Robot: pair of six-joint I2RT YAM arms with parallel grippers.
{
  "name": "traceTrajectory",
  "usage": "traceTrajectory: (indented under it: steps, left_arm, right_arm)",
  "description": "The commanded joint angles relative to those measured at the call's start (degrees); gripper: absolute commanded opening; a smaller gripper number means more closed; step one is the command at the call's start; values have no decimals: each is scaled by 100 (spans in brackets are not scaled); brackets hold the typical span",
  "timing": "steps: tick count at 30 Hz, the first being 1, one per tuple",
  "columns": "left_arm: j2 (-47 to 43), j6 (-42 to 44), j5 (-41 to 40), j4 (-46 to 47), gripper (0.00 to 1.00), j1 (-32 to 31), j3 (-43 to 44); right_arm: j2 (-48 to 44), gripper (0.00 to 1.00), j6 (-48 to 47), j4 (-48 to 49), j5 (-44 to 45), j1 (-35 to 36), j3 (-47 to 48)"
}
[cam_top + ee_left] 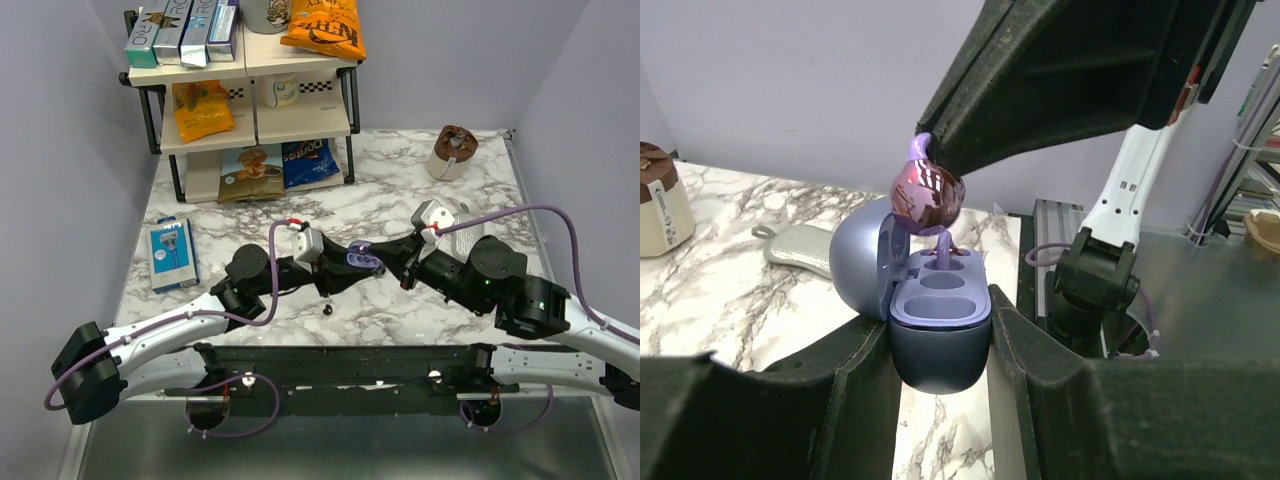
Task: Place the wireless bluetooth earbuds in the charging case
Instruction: Place the earbud in the charging case.
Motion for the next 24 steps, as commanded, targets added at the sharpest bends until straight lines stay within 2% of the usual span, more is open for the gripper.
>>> traceTrajectory:
  steps: [1, 24]
  left_arm:
    - [104, -44, -77, 347, 0, 80, 197]
    - [254, -158, -33, 488, 0, 159, 276]
  right_arm:
    - [65, 1, -252, 162, 134, 56, 23]
    - [294, 1, -489, -242, -262, 56, 49]
